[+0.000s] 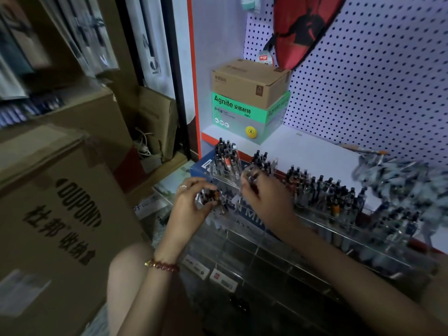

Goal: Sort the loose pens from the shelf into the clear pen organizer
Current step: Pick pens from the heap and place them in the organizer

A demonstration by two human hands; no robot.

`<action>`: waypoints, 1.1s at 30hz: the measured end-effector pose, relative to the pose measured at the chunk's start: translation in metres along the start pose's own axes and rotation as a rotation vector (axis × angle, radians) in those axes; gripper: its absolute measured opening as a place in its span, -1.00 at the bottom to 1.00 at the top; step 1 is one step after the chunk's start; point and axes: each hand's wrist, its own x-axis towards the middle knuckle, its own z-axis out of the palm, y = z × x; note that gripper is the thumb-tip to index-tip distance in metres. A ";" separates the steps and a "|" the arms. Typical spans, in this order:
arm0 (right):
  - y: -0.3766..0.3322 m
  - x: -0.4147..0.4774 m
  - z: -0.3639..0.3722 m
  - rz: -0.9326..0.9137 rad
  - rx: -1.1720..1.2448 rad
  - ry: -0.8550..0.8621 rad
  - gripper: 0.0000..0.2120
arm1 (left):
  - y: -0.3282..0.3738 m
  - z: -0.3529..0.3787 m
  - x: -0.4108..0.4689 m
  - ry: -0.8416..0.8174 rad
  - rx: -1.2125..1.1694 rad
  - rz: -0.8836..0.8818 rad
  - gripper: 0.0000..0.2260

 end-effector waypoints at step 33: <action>-0.018 0.000 0.069 0.265 -0.306 -0.405 -0.83 | -0.004 0.026 0.003 -0.100 0.481 0.032 -0.64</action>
